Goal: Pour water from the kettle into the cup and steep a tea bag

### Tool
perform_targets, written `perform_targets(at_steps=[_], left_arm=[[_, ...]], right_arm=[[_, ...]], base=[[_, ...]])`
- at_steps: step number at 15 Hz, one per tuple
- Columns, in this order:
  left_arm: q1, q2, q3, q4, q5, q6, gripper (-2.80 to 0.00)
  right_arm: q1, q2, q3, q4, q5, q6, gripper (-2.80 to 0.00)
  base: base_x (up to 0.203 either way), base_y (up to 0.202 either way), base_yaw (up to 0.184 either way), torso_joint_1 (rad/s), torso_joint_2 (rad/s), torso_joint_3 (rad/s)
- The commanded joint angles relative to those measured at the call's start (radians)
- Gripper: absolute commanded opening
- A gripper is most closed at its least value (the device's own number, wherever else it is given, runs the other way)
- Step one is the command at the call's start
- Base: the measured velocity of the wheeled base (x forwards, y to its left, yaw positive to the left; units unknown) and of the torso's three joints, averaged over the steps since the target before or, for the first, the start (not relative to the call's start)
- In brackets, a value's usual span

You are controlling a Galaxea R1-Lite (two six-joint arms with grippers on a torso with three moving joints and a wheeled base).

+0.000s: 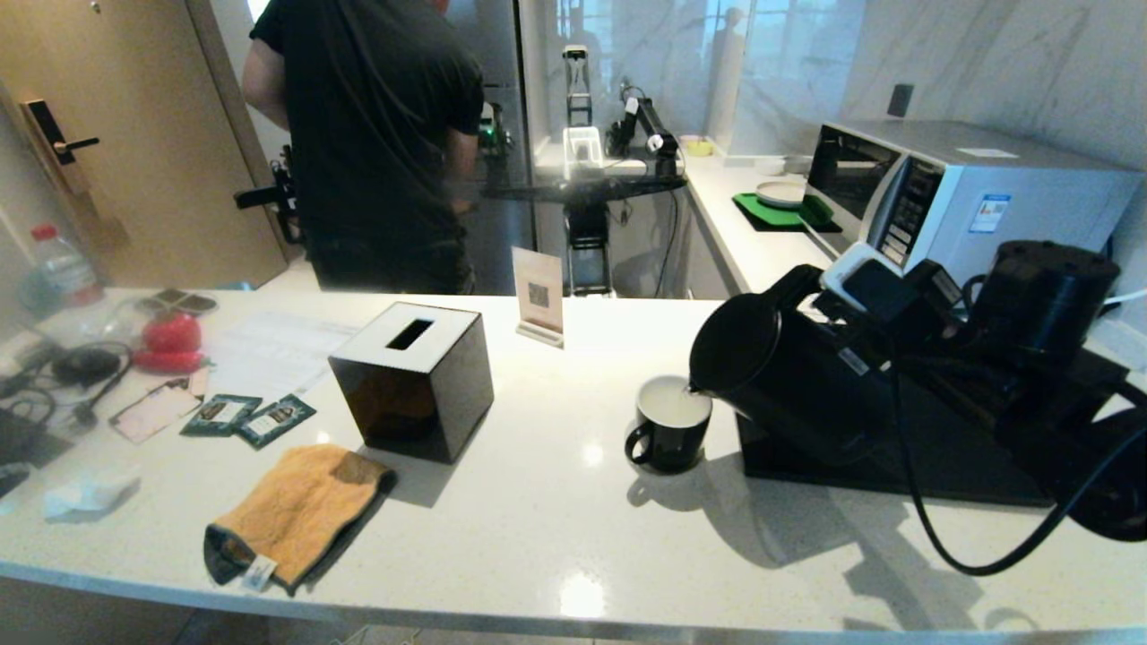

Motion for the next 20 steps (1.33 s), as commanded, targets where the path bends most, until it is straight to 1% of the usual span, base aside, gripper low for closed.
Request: perform_targets(at_steps=[1, 20], left_arm=[[0.0, 0.001, 0.0, 0.0, 0.0, 0.001, -2.8], [0.0, 0.001, 0.0, 0.0, 0.0, 0.001, -2.8]], right_arm=[[0.002, 0.0, -0.002, -0.008, -0.001, -0.008, -2.8], [0.002, 0.017, -0.021, -0.007, 0.001, -0.013, -2.8]], base=[[0.0, 0.0, 0.0, 0.0, 0.0, 0.0], [0.0, 0.0, 0.0, 0.0, 0.0, 0.0]])
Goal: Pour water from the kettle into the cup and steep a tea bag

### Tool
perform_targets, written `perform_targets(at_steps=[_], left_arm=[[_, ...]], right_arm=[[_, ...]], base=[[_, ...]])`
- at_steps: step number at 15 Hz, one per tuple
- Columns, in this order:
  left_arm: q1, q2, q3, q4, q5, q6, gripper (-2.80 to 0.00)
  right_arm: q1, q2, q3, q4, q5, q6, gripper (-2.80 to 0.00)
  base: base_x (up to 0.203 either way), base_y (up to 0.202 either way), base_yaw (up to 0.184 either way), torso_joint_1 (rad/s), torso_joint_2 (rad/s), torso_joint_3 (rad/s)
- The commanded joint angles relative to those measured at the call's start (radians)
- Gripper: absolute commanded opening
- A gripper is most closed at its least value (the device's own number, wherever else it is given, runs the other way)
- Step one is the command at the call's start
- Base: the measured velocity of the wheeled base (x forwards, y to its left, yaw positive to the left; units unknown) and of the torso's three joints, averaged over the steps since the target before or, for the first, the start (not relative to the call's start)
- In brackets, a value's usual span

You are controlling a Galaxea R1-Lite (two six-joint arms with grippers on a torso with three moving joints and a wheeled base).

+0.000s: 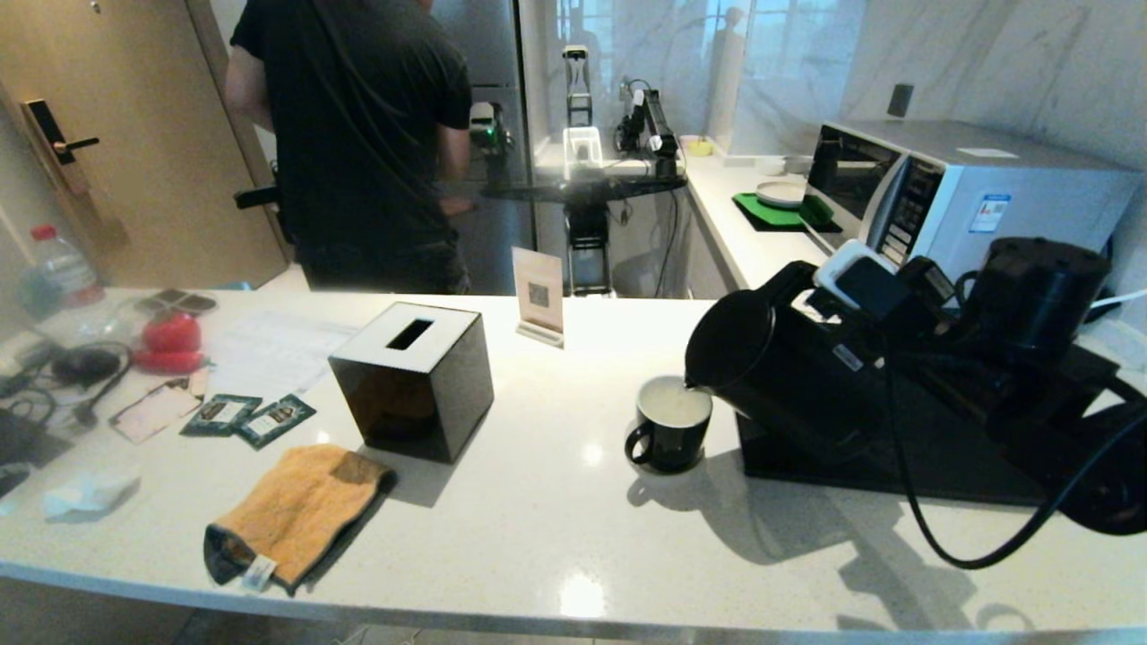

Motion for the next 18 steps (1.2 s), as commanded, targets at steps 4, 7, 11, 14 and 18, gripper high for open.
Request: perform_targets(at_steps=[4, 7, 11, 14, 18], left_arm=[[0.0, 0.001, 0.0, -0.001, 0.0, 0.0, -2.8], [0.0, 0.001, 0.0, -0.001, 0.0, 0.0, -2.8], [0.0, 0.001, 0.0, -0.001, 0.0, 0.0, -2.8], [0.0, 0.0, 0.0, -0.001, 0.0, 0.0, -2.8], [0.0, 0.0, 0.0, -0.001, 0.0, 0.0, -2.8]], right_arm=[[0.0, 0.005, -0.001, -0.007, -0.001, -0.006, -2.8], [0.0, 0.005, -0.001, -0.007, -0.001, -0.005, -2.8], [0.0, 0.007, -0.001, -0.007, -0.001, -0.006, -2.8], [0.0, 0.008, -0.001, -0.007, -0.001, -0.006, -2.8], [0.0, 0.005, -0.001, -0.007, -0.001, -0.002, -2.8]], base=[[0.0, 0.0, 0.0, 0.0, 0.0, 0.0], [0.0, 0.0, 0.0, 0.0, 0.0, 0.0], [0.0, 0.0, 0.0, 0.0, 0.0, 0.0], [0.0, 0.0, 0.0, 0.0, 0.0, 0.0], [0.0, 0.0, 0.0, 0.0, 0.0, 0.0]])
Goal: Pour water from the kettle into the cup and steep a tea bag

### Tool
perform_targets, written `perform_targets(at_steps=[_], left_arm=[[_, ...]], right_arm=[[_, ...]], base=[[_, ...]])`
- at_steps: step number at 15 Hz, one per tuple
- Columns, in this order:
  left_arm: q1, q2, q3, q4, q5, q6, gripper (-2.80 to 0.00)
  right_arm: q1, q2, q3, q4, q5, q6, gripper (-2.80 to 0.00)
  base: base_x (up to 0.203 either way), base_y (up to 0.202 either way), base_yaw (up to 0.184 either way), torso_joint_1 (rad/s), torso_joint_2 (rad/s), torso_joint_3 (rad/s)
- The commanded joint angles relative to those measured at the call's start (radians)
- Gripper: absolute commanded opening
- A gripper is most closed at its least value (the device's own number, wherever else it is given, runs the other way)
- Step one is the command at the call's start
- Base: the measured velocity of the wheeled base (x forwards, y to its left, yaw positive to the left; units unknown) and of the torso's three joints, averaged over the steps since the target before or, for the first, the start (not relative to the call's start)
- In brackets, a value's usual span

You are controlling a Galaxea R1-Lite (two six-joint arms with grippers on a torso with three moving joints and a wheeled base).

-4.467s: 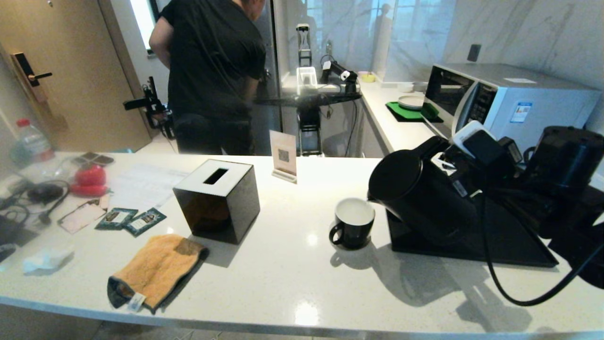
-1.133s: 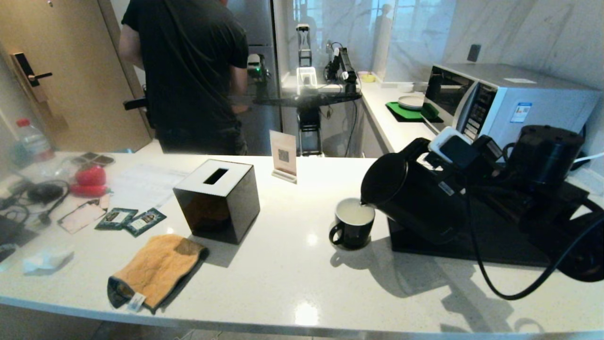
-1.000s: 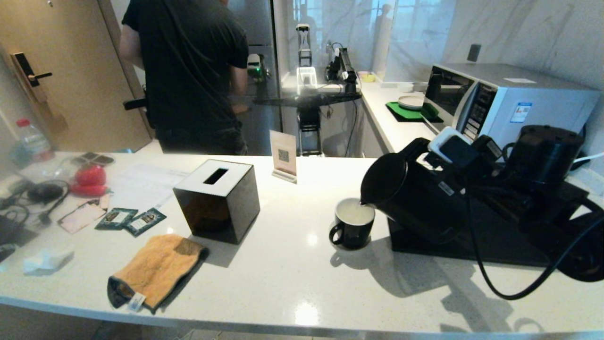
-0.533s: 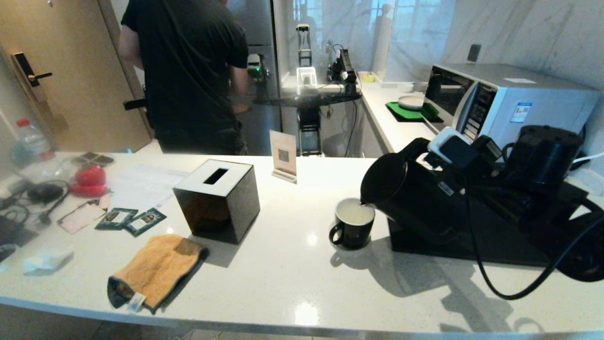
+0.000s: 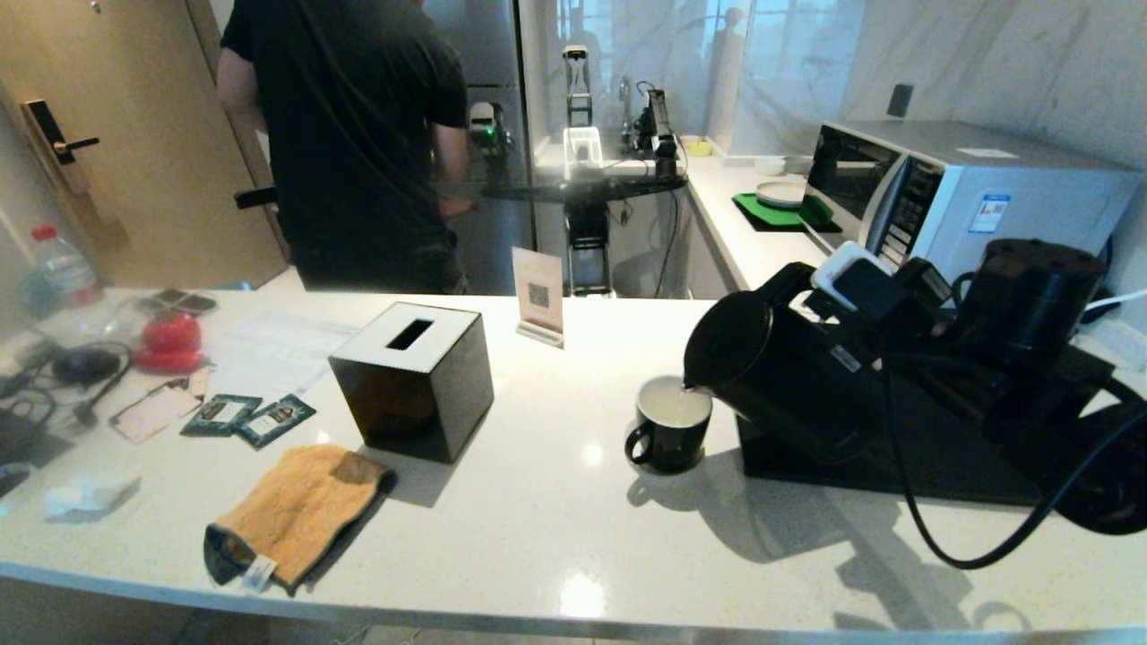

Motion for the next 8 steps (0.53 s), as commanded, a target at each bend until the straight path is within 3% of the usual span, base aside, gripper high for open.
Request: perform_targets(at_steps=[1, 8], left_arm=[[0.0, 0.001, 0.0, 0.0, 0.0, 0.0, -2.8], [0.0, 0.001, 0.0, 0.0, 0.0, 0.0, -2.8]], right_arm=[[0.0, -0.002, 0.0, -0.006, -0.003, -0.002, -2.8], [-0.001, -0.006, 0.001, -0.024, -0.017, 0.041, -2.8]], base=[[0.0, 0.0, 0.0, 0.0, 0.0, 0.0], [0.0, 0.0, 0.0, 0.0, 0.0, 0.0]])
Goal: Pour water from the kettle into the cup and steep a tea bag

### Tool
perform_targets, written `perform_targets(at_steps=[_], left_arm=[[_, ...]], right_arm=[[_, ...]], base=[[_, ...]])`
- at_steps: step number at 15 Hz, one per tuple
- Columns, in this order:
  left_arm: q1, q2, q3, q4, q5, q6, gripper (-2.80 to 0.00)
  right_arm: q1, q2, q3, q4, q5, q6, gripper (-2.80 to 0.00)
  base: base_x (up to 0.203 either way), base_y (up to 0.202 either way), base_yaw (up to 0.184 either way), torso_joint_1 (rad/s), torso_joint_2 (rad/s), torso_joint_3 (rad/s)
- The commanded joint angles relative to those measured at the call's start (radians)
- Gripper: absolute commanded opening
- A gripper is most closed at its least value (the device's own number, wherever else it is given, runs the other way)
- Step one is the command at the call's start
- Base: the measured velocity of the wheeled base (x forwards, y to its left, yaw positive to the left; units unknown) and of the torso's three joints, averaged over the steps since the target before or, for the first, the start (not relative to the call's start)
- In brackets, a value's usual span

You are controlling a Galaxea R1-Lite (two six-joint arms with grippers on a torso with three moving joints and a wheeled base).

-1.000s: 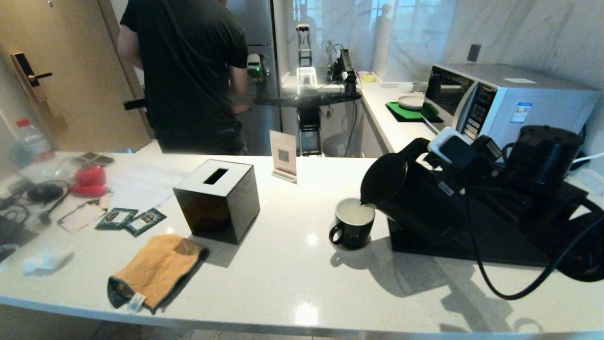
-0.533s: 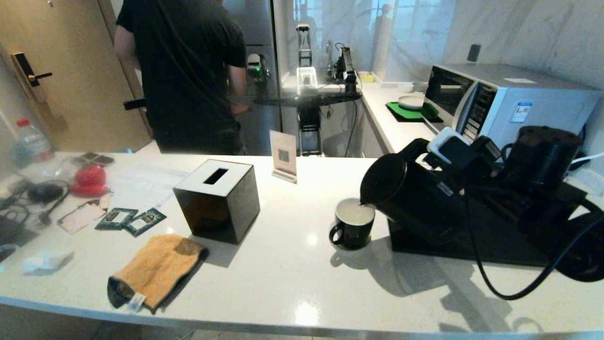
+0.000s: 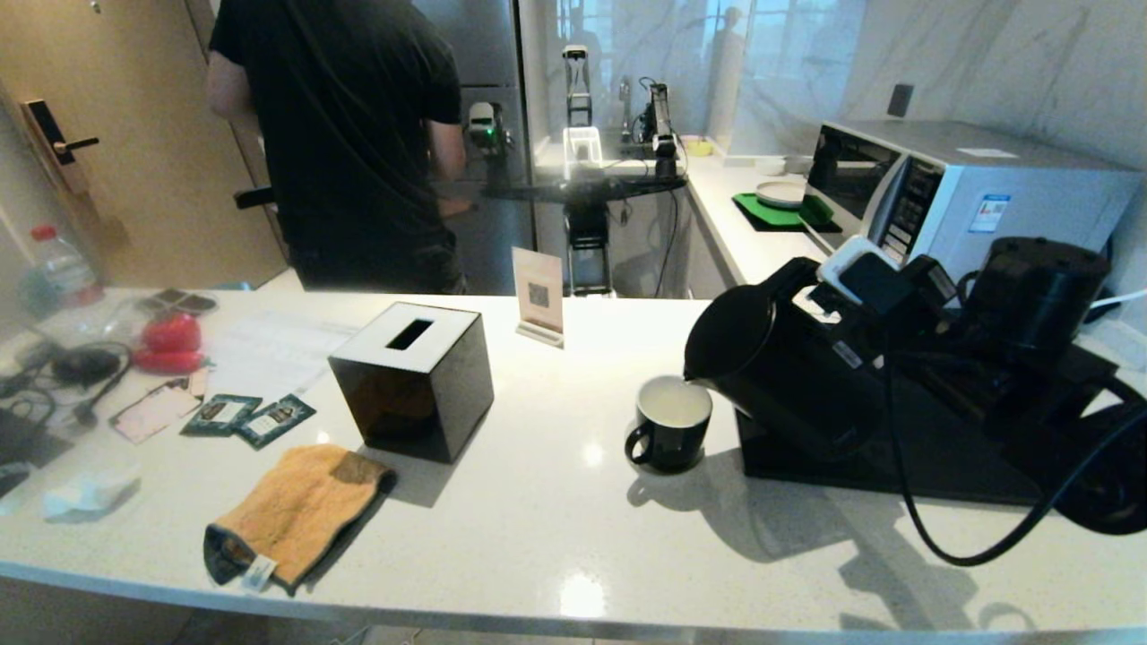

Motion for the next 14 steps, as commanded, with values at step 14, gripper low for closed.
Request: perform_targets(at_steps=[14], left_arm=[[0.0, 0.001, 0.0, 0.0, 0.0, 0.0, -2.8]], right_arm=[[-0.016, -0.068, 0.015, -0.008, -0.05, 0.171, -2.8]], base=[[0.0, 0.0, 0.0, 0.0, 0.0, 0.0]])
